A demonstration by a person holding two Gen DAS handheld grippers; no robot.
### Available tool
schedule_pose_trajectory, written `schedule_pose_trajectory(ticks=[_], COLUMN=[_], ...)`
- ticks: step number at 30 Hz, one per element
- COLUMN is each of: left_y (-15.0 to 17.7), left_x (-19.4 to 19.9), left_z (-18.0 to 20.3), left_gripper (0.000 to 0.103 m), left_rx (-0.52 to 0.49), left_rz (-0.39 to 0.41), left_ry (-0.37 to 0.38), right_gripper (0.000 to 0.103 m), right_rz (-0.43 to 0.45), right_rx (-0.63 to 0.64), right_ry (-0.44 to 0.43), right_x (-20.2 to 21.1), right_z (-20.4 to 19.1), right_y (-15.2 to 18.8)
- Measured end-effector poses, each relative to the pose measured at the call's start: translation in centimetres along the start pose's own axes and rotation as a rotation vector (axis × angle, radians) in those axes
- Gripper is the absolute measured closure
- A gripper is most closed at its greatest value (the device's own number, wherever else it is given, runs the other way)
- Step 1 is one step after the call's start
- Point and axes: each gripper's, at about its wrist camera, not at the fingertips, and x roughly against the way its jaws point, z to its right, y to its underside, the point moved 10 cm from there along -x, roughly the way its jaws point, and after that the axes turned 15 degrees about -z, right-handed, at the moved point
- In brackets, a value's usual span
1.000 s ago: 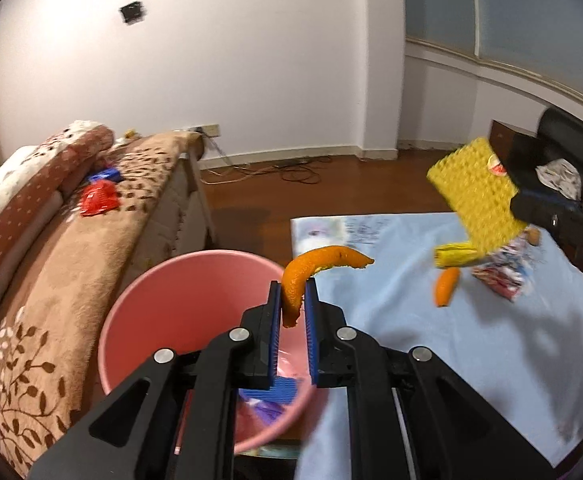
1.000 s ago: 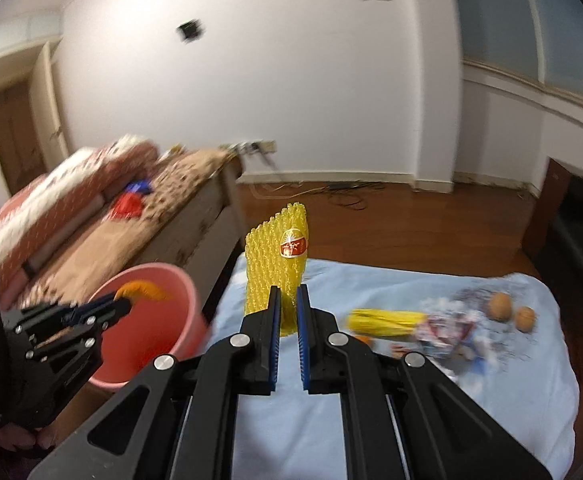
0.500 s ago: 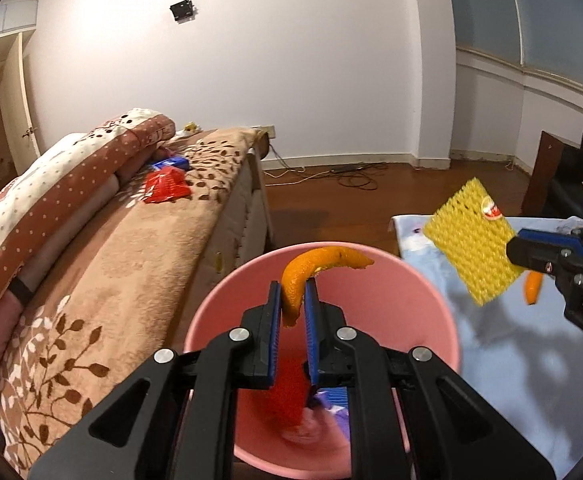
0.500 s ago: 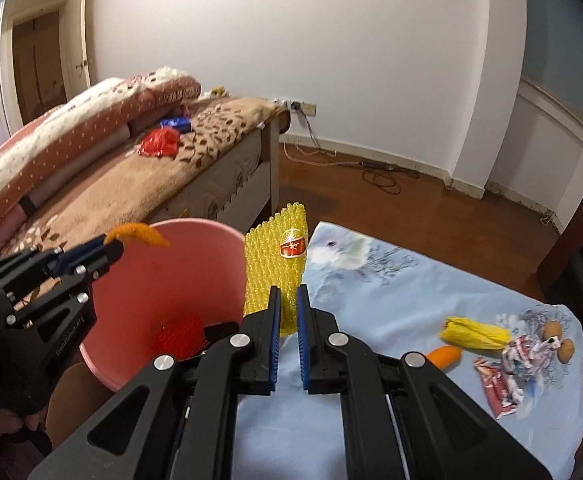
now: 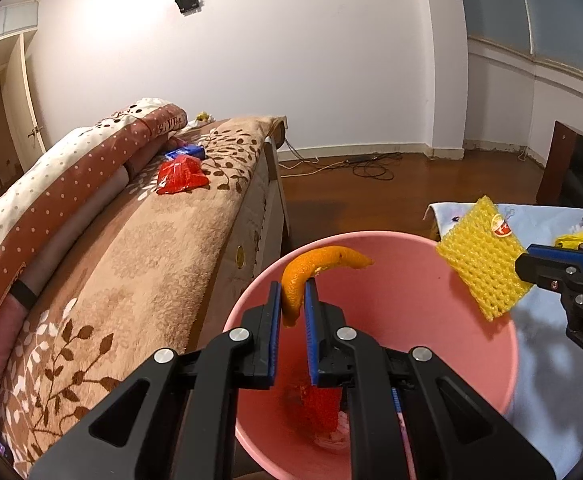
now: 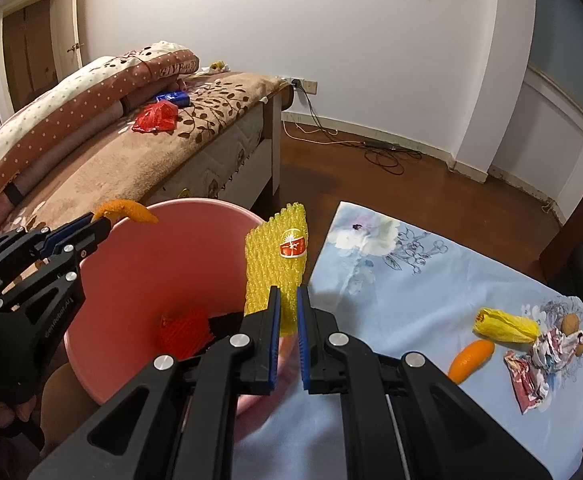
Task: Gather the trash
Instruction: 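Carry the orange peel and yellow net over the pink bucket and open both grippers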
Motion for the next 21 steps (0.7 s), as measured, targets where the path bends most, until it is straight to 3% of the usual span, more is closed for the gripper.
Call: schedule_pose_trajectory(ticks=[8,9,11,13,16,21], left_y=[-0.1,0.0,0.3,0.7,0.8,0.8], left_x=[-0.6,-0.6,-0.9,-1.1,-0.9,-0.2], left_z=[-1.3,-1.3,-1.3,-1.2,-1.0,-0.6], left_gripper=[0.092,0.092,0.090,0.084,0.067,0.065], left_rx=[0.033,0.041,0.053,0.059,0.062,0.078], left_rz=[-0.007,-0.010,-0.034,-0.059,-0.065,-0.062], left_ry=[-0.053,-0.051,-0.045,-0.035,-0.032,-0.026], right_gripper=[0.095,0.093,0.073,0.062,0.062,0.060], right_rz=[0.004,0.002,-0.001,0.012,0.025,0.044], right_rx=[0.067,0.081,0.098,0.095,0.083,0.058], right_ry=[-0.008,-0.007,-0.011,-0.014,-0.025,-0.024], right_x=[-0.9,-0.9,-0.8,-0.4,0.2,1.3], right_z=[-2.5,-2.8,-3.1,-3.0,-2.5,-1.2], right_y=[-0.9,-0.8,-0.8,-0.7,-0.5,0.1])
